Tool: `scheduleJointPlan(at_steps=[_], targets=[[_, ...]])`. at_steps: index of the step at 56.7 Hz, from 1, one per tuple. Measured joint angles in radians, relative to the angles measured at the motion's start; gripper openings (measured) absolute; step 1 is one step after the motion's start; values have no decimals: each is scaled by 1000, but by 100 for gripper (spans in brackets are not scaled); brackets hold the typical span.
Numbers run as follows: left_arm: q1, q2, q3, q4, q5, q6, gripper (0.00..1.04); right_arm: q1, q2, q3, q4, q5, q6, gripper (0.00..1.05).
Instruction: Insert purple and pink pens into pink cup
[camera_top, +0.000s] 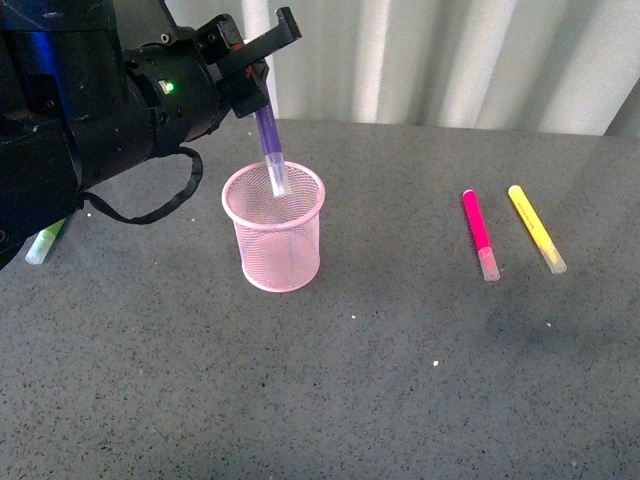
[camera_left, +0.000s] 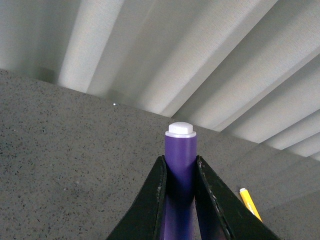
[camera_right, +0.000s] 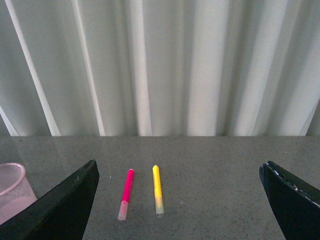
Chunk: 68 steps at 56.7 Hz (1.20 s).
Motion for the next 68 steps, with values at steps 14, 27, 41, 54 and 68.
scheduleJointPlan(at_steps=[14,27,41,54,68], targets=[[1,16,1,-5,-6,-15,13,0,0,0,0,0,0,98],[7,16,8,-45,31,-42,34,0,0,0,0,0,0,98],[25,-51,7,-148,40,-42,76,0,0,0,0,0,0,98],[48,-304,58,-752,-40,346,98,0,0,0,0,0,0,98],[63,-373,45,-793,-57,528,98,0,0,0,0,0,0,98]])
